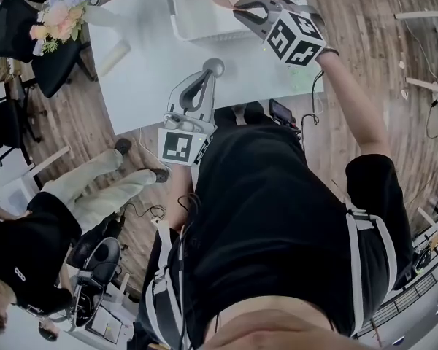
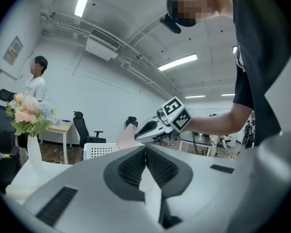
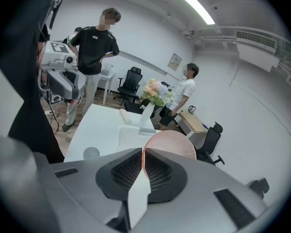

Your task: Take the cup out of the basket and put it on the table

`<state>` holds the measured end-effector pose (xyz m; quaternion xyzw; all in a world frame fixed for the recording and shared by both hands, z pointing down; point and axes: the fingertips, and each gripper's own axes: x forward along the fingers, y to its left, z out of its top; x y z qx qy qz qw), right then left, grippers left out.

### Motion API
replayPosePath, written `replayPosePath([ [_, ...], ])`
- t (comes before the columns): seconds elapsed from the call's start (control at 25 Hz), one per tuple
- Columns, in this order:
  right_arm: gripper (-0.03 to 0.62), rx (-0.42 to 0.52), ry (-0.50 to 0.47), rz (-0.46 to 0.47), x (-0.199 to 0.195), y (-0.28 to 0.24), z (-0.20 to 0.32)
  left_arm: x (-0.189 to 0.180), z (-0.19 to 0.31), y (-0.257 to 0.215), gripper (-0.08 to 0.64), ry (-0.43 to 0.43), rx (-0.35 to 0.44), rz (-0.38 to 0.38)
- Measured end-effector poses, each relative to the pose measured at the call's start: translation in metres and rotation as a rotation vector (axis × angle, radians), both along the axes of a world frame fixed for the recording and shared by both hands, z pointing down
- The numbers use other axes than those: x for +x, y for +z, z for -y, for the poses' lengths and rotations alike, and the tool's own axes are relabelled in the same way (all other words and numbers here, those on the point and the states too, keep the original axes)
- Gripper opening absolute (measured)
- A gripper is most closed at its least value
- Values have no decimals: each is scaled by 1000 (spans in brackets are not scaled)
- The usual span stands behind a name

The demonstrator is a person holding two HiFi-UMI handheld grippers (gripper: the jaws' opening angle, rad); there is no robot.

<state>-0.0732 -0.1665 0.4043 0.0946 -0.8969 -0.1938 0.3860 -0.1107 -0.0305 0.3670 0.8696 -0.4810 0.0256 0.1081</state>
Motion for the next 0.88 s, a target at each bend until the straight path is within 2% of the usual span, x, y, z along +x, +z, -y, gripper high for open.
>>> replayPosePath([
  [0.2, 34, -36, 55, 130, 24, -27, -29, 12, 1, -6, 21, 13, 15, 14],
  [0.4, 34, -144, 105, 340, 42, -43, -57, 28, 5, -6, 21, 27, 22, 19],
  [0.68, 34, -205, 146, 559, 64, -51, -87, 51, 8, -9, 21, 35, 23, 19],
  [0.88, 34, -280, 178, 754, 77, -54, -101, 66, 10, -11, 21, 31, 30, 15],
])
